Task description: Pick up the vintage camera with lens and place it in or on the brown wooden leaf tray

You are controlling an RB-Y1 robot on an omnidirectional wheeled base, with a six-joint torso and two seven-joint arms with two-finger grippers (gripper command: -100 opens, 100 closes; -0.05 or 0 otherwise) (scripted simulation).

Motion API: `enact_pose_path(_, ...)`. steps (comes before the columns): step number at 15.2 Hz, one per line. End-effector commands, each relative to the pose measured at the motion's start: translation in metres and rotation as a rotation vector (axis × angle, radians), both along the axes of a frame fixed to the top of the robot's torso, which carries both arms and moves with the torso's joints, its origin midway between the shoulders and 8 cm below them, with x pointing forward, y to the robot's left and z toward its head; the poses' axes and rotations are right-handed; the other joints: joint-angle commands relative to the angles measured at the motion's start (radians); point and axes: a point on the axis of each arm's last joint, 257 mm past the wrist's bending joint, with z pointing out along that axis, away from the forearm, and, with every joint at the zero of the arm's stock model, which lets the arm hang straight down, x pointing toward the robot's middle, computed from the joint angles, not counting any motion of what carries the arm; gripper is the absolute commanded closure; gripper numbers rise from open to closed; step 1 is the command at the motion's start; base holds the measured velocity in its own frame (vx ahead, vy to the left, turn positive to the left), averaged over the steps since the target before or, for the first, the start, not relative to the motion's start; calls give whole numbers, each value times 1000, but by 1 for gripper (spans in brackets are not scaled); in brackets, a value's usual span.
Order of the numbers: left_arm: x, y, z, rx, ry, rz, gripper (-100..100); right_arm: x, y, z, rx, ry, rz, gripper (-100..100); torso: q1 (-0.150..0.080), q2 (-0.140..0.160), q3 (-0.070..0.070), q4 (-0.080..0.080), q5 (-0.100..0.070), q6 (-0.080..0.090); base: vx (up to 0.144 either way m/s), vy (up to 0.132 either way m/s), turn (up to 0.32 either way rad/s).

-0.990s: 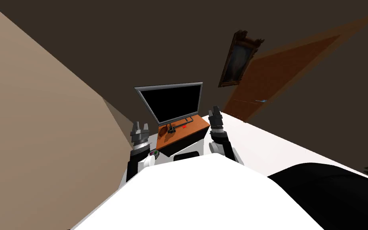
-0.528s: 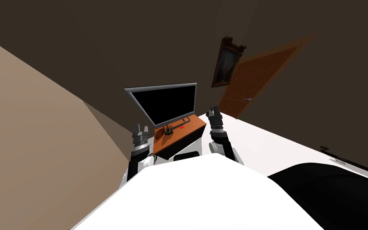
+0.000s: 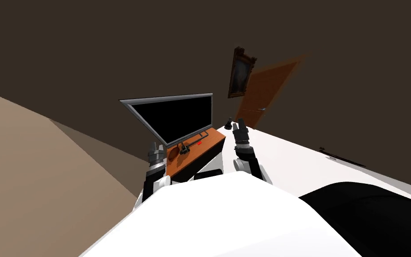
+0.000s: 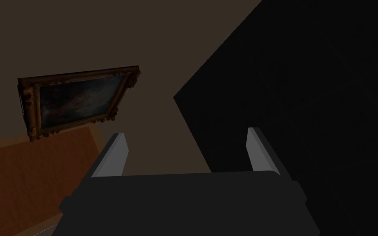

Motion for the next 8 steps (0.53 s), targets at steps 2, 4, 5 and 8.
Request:
enact_pose_path(2, -1, 20, -19, 19, 29, 53, -100, 0, 0, 0, 0, 0, 0, 0, 0, 0, 0, 0, 0, 0, 7, 20, -241)
enact_pose_path(4, -3, 34, -31, 32, 46, 93, -100, 0, 0, 0, 0, 0, 0, 0, 0, 0, 0, 0, 0, 0, 8, 19, -250)
enact_pose_path(5, -3, 35, -33, 32, 49, 93, -100, 0, 0, 0, 0, 0, 0, 0, 0, 0, 0, 0, 0, 0, 3, 19, -119)
enact_pose_path(8, -5, 50, -47, 44, 70, 138, -100, 0, 0, 0, 0, 0, 0, 0, 0, 0, 0, 0, 0, 0, 5, 16, -186)
